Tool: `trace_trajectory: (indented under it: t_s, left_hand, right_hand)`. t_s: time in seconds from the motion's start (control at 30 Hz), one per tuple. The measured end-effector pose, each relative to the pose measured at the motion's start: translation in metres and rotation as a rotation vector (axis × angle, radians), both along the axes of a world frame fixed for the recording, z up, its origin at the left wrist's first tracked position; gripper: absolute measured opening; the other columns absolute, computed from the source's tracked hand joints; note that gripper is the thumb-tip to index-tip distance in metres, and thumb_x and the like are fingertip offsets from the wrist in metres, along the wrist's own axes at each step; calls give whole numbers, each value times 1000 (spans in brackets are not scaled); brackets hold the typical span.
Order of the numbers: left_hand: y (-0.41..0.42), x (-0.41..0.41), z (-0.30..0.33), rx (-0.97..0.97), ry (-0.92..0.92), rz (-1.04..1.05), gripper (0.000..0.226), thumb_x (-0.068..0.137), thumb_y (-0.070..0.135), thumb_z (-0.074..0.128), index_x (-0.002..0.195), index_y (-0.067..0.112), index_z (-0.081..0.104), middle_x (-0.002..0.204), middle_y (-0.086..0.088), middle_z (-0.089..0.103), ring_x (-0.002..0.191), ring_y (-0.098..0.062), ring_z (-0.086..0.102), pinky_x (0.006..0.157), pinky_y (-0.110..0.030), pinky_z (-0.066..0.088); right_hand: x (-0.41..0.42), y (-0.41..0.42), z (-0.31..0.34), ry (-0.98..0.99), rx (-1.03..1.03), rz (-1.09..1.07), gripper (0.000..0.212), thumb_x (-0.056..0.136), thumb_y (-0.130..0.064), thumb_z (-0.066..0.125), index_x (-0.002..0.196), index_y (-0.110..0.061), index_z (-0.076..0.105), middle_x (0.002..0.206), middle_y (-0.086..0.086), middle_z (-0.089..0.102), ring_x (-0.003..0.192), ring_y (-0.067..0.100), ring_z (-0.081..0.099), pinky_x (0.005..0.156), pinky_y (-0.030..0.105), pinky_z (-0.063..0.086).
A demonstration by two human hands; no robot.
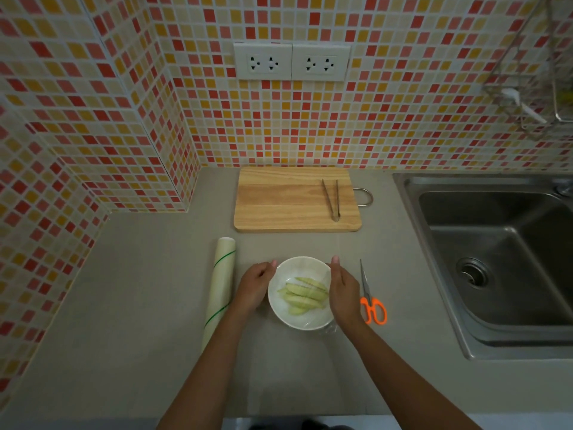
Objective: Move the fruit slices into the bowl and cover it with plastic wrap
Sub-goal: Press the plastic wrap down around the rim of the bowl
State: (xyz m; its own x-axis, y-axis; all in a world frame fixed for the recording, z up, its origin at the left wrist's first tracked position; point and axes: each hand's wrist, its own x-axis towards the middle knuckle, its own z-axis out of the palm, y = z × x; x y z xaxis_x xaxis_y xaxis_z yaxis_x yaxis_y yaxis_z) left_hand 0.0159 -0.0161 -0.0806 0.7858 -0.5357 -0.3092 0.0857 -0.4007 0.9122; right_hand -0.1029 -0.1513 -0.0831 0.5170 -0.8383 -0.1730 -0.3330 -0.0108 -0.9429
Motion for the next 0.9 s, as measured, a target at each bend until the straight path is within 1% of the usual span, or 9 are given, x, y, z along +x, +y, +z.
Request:
trace_trajectory:
  t_s: [0.13,0.2,0.33,0.43,0.5,0.57,0.63,0.77,0.9]
  left_hand:
    - [-1,-1,-3,4,26,56,32,99,31,46,71,18,56,73,6,59,68,-5,55,59,-12,41]
    - [-1,-1,-5,-3,-11,56,32,98,28,47,69,18,55,73,4,59,68,-5,54,61,-15,42]
    - [-2,2,-6,38,-134,37,37,99,24,48,62,18,46,69,2,51,70,-14,49,62,-22,36]
    - [-4,-3,-11,29,-105,84,33,99,23,46,70,7,54,75,-4,56,74,-16,50,64,-24,34]
    - [-7,-10,-13,-13,-5,147,32,100,24,45,79,4,59,78,-5,59,73,-13,51,67,-24,40]
    - [-10,-14,-13,-47,42,187,31,99,23,45,74,10,55,71,-1,55,66,-10,48,59,-17,40]
    - [-12,-12,-11,-33,20,208,35,97,22,49,64,13,44,61,-1,45,61,-12,40,54,-21,35]
    - [-14,-1,-11,79,-50,255,34,88,25,63,62,13,46,64,-2,55,66,-17,51,65,-31,41]
    - [-21,13,-2,107,76,297,26,74,17,76,75,22,50,83,-2,60,77,-21,60,77,-35,51]
  right_hand:
    - [-2,0,4,-15,-27,29,57,99,-42,40,74,6,56,65,16,57,62,15,51,63,35,47]
    - [-4,-2,5,-24,-66,52,52,100,-35,43,69,6,52,61,9,49,61,14,46,60,32,39]
    - [-5,-6,4,0,-132,101,40,99,-22,46,71,4,57,63,7,53,62,14,46,58,29,37]
    - [-3,-7,3,-1,-123,93,39,99,-20,47,68,0,56,61,4,51,61,13,44,58,30,35]
    - [-1,-6,1,-18,-87,65,39,99,-21,46,66,-1,54,61,4,49,61,13,44,59,30,35]
    - [0,-5,-1,-27,-20,27,42,99,-23,45,68,2,56,62,5,51,63,14,46,61,30,37]
    - [1,-5,-2,-28,61,-17,43,100,-29,44,70,-3,63,64,3,58,63,14,52,63,29,41]
    - [2,-6,0,-40,201,-58,45,100,-40,38,83,-16,72,79,4,71,77,15,66,73,30,51]
    - [3,-9,4,-26,225,-48,48,100,-44,35,84,-18,72,75,-3,70,76,14,65,69,26,49]
